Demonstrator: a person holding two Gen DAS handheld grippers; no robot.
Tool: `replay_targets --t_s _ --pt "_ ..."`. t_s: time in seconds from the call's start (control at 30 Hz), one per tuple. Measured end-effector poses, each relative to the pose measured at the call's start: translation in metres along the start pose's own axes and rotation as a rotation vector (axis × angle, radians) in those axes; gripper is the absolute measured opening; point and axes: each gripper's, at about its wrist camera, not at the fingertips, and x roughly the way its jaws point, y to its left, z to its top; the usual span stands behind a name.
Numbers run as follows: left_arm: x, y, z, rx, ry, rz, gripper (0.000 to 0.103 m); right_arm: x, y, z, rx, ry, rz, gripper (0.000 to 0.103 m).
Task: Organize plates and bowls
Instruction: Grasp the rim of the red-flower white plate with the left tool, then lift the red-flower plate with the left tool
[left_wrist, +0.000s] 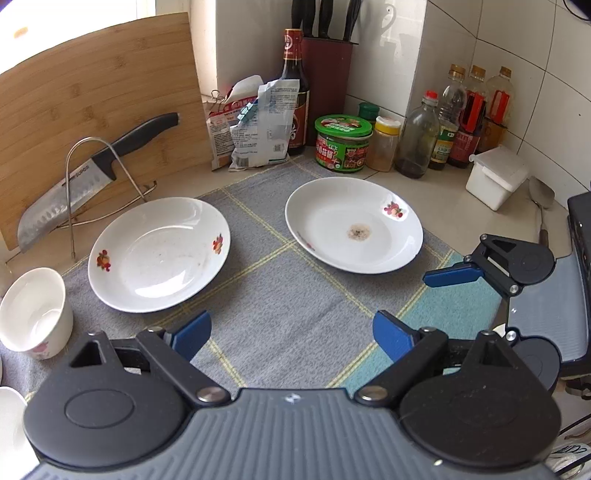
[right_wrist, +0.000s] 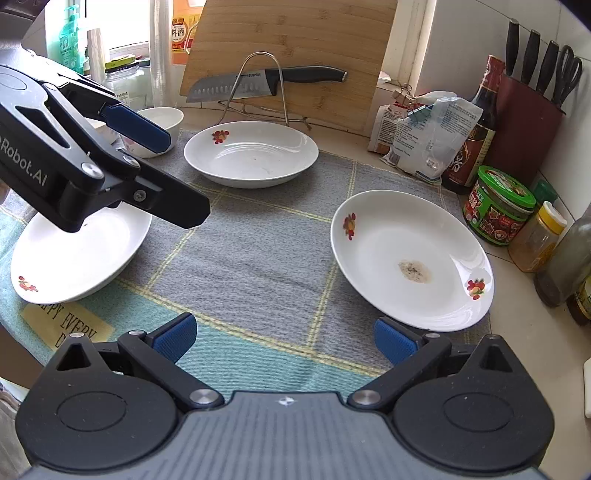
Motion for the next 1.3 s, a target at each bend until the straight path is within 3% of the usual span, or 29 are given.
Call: replay_targets --t_s 0.53,1.03,1.3 --pt "-0.041 0.068 -0.058 0.03 0.042 0.001 0.094 0.006 0.095 0.0 -0.004 0.016 0.059 0.103" --pt "-0.041 0.104 -0.065 0.057 0.087 0.013 0.094 0.029 0.141 -0.005 -0.037 0.022 0.19 0.103" --pt "-0.032 0.117 -0.059 0.043 0.145 -0.035 0.094 0.044 0.154 -0.002 -0.064 -0.005 0.224 0.103"
